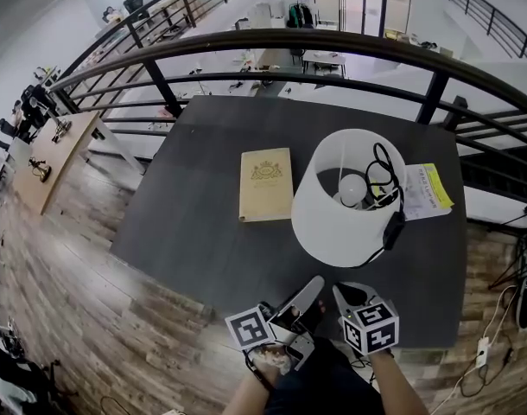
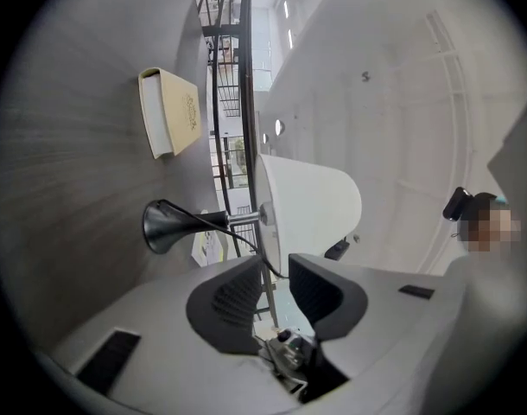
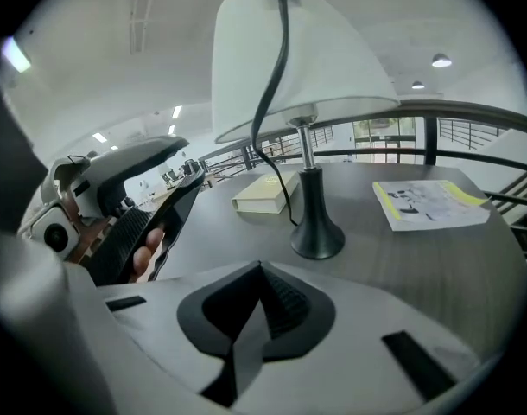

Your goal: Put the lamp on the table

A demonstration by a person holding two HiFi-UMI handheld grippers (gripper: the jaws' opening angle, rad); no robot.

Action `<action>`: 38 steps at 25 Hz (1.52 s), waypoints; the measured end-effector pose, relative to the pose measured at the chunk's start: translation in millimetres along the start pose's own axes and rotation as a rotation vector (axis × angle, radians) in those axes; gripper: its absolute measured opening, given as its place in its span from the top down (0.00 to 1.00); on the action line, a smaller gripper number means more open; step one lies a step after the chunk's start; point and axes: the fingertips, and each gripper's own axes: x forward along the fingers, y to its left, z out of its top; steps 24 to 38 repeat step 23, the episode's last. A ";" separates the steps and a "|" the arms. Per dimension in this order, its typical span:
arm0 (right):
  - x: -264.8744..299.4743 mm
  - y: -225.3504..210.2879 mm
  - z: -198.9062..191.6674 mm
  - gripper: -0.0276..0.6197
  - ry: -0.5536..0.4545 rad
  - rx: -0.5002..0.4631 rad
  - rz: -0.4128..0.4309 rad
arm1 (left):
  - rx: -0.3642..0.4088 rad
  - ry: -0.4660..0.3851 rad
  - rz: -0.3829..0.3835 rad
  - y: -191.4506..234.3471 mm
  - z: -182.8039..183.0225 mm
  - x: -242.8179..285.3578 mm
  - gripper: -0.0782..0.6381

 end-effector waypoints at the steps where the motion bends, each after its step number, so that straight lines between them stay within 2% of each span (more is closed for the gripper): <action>1: -1.2 1.0 0.3 0.93 0.002 0.002 0.000 | 0.004 0.008 0.009 0.5 -2.7 -1.0 0.75; 9: -5.4 -2.0 7.1 0.93 -0.004 0.032 -0.021 | 0.026 0.029 0.051 2.9 -12.4 -4.0 0.88; 16: -10.0 -3.7 15.2 0.93 -0.006 0.057 -0.031 | 0.028 0.053 0.073 0.7 -12.6 -2.9 0.88; 23: -10.8 -5.9 16.5 0.93 -0.003 0.081 -0.025 | -0.015 0.083 0.066 2.6 -25.3 3.7 0.88; 38: -10.8 -5.9 16.5 0.93 -0.003 0.081 -0.025 | -0.015 0.083 0.066 2.6 -25.3 3.7 0.88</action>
